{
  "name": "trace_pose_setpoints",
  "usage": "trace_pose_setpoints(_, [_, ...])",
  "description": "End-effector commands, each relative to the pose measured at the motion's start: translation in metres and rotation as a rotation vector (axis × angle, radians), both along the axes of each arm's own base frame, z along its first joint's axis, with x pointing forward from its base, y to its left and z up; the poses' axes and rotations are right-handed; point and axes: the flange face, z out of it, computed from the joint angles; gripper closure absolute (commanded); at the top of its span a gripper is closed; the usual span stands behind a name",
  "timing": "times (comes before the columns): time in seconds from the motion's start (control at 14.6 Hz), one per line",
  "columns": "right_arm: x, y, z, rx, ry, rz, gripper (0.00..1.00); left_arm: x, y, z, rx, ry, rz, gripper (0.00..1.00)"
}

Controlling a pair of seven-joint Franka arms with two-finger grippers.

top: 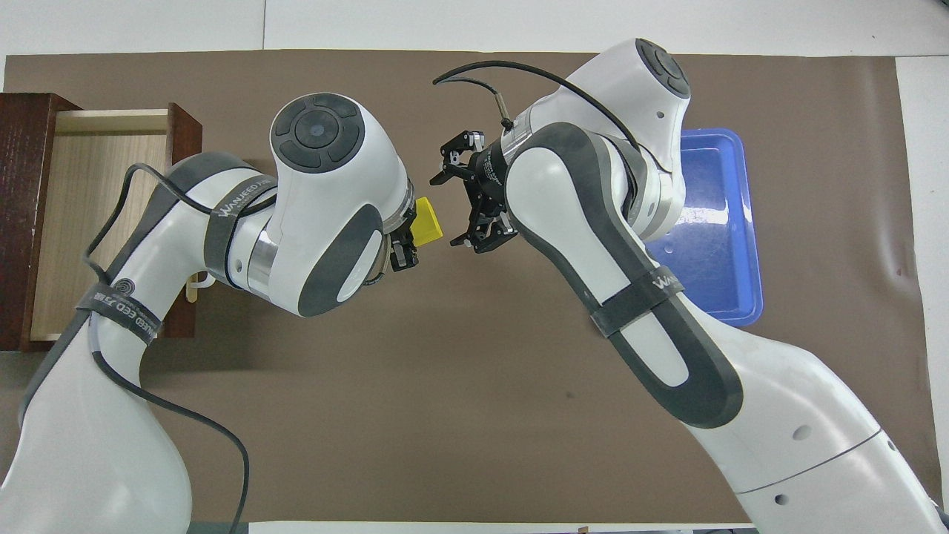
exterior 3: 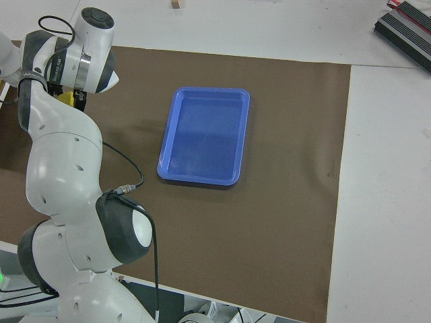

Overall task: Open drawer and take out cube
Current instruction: 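Move the right gripper to the cube held by the left gripper, then close the right gripper on the cube and open the left gripper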

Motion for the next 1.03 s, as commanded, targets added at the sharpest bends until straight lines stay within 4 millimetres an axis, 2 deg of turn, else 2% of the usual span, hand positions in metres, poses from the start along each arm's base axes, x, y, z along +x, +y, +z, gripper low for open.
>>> trace_pose_setpoints(0.0, [0.001, 0.011, 0.002, -0.031, -0.001, -0.004, 0.07, 0.0, -0.002, 0.002, 0.022, -0.003, 0.008, 1.0])
trace_pose_setpoints(0.41, [-0.005, 0.02, 0.001, -0.035, 0.005, -0.008, 0.09, 0.0, -0.002, 0.002, 0.022, -0.003, 0.008, 1.0])
trace_pose_setpoints(0.75, [-0.004, 0.019, 0.001, -0.036, 0.002, -0.012, 0.2, -0.001, -0.003, 0.001, 0.022, -0.003, 0.005, 1.0])
trace_pose_setpoints(0.82, [-0.003, 0.017, 0.001, -0.036, 0.002, -0.015, 0.27, -0.001, -0.003, 0.001, 0.022, -0.003, 0.004, 1.0])
trace_pose_setpoints(0.89, [-0.002, 0.015, 0.001, -0.035, 0.004, -0.02, 0.47, -0.001, -0.003, 0.0, 0.023, -0.002, 0.004, 1.0])
trace_pose_setpoints(0.96, [-0.002, 0.014, 0.0, -0.03, 0.011, -0.026, 0.8, -0.001, -0.003, 0.0, 0.023, -0.002, 0.004, 1.0])
